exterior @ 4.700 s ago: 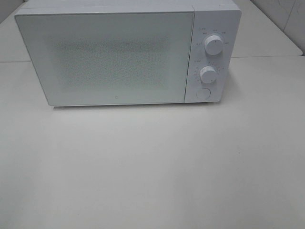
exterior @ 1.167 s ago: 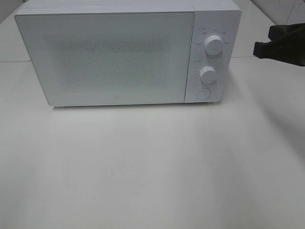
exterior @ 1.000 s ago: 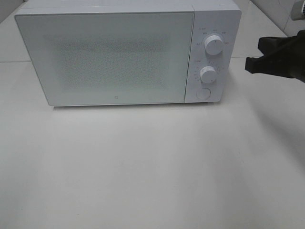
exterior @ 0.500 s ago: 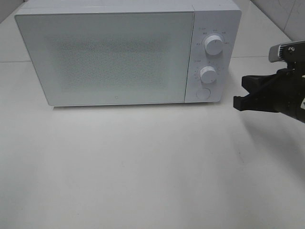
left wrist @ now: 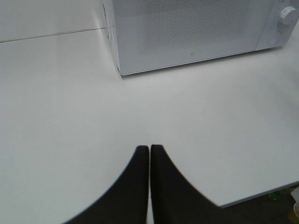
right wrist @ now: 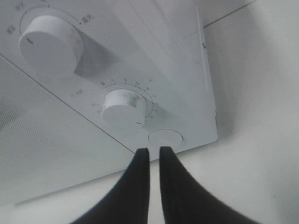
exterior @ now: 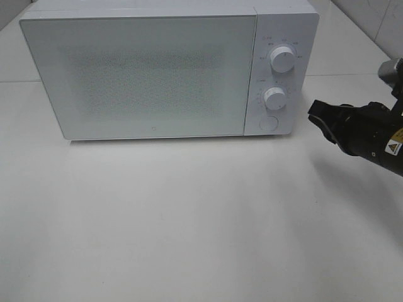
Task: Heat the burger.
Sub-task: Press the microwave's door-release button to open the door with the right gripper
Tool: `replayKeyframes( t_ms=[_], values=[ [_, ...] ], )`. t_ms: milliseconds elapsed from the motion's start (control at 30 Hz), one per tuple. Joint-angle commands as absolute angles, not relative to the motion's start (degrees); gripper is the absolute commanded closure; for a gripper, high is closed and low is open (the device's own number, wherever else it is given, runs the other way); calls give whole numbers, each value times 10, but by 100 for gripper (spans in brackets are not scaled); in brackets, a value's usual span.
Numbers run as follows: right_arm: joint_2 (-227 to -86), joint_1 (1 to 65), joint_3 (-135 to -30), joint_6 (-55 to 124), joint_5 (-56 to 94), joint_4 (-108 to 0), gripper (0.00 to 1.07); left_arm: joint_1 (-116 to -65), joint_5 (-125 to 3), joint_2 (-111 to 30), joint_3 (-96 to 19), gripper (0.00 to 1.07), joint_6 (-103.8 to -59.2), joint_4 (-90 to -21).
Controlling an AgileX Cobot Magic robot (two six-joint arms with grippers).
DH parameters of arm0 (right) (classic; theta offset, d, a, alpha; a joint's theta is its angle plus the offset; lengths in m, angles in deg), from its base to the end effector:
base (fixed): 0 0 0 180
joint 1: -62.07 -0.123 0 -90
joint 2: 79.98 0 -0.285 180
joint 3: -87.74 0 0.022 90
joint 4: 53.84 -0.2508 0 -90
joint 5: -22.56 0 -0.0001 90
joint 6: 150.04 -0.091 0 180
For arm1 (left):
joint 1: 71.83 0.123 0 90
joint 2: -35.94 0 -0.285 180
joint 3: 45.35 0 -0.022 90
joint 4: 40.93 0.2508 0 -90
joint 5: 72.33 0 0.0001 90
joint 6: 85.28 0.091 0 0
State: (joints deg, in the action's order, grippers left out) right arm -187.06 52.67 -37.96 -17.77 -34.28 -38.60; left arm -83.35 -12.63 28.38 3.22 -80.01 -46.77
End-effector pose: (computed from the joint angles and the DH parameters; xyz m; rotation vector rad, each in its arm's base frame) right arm 0.2633 0.0639 0.1410 0.3344 1.8804 0.7895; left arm -0.0064 -0.0069 0.2791 0.2991 2.0004 -0.1907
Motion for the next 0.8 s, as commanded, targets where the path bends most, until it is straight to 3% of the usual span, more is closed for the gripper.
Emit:
replayKeyframes(
  t_ms=[33, 433, 500, 800],
  values=[
    [-1869, 528, -380, -264, -353, -382, 101, -834, -131, 294, 33, 106, -802, -470],
    [-1869, 528, -383, -368, -355, -364, 100, -834, -131, 294, 33, 106, -802, -470],
    [-1869, 528, -400, -371, -352, -338, 107, -834, -131, 294, 33, 106, -802, -470],
    [-1891, 520, -420, -430, -352, -342, 107, -834, -131, 294, 33, 106, -802, -470]
  ],
)
